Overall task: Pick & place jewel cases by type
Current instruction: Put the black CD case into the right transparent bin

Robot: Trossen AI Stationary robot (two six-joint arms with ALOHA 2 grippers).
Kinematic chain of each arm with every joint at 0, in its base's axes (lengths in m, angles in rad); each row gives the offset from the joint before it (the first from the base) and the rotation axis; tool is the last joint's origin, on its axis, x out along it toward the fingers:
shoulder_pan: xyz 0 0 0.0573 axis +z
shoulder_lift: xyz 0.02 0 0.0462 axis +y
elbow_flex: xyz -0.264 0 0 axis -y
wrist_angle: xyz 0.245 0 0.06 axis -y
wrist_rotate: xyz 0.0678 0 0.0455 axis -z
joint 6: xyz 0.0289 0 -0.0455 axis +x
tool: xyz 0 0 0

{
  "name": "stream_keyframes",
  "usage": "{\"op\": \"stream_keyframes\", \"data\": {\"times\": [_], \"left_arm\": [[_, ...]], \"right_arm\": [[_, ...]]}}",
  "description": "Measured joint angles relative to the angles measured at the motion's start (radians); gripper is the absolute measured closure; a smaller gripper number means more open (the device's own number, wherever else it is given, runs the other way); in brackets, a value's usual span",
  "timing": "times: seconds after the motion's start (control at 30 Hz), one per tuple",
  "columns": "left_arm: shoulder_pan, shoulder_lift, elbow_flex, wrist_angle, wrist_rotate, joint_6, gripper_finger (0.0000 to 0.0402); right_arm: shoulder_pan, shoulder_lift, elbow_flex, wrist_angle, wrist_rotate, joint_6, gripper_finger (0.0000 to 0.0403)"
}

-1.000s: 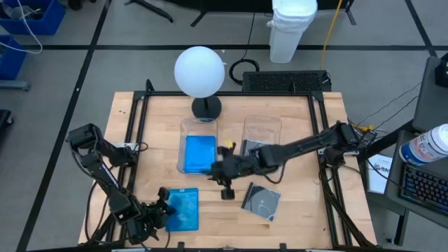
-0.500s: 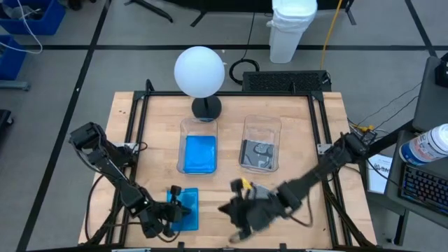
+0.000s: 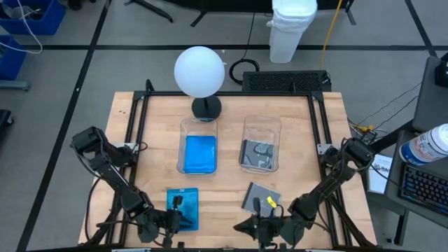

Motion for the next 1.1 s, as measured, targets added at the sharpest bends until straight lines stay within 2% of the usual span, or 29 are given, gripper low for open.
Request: {"op": "stream_keyframes", "data": {"times": [0.1, 0.23, 0.33, 0.5, 0.6, 0.7, 0.73, 0.83, 0.97, 1.03, 1.1], "left_arm": [[0.033, 0.046, 0.000, 0.099, -0.005, 0.094, 0.0364], [0.104, 0.063, 0.025, 0.204, 0.076, 0.165, 0.0364], [0.155, 0.063, 0.072, 0.198, 0.095, 0.235, 0.0364], [0.247, 0.085, 0.125, 0.078, 0.156, 0.282, 0.0364], [0.256, 0.131, 0.121, 0.073, 0.253, 0.354, 0.0364], [0.247, 0.183, 0.119, 0.098, 0.262, 0.439, 0.0364], [0.248, 0.193, 0.119, 0.112, 0.261, 0.464, 0.0364], [0.255, 0.198, 0.119, 0.134, 0.260, 0.518, 0.0364], [0.263, 0.148, 0.119, 0.109, 0.262, 0.516, 0.0364], [0.250, 0.108, 0.121, 0.056, 0.274, 0.506, 0.0364], [0.210, 0.063, 0.119, -0.028, 0.241, 0.496, 0.0364]], "right_arm": [[-0.012, 0.000, -0.038, 0.017, -0.001, -0.015, 0.0401], [-0.029, 0.000, -0.073, 0.017, -0.003, -0.020, 0.0402], [-0.026, 0.000, -0.098, 0.021, -0.006, -0.007, 0.0401], [-0.026, -0.001, -0.133, 0.030, -0.012, -0.034, 0.0402], [-0.034, -0.002, -0.178, 0.060, -0.115, -0.020, 0.0402], [-0.058, -0.034, -0.254, 0.184, -0.255, -0.009, 0.0402], [-0.067, -0.061, -0.284, 0.223, -0.270, -0.010, 0.0402], [-0.097, -0.153, -0.386, 0.306, -0.249, 0.012, 0.0402], [-0.104, -0.271, -0.510, 0.317, -0.231, 0.127, 0.0402], [-0.084, -0.306, -0.534, 0.291, -0.169, 0.168, 0.0402], [-0.050, -0.326, -0.535, 0.261, -0.074, 0.171, 0.0402]]}}
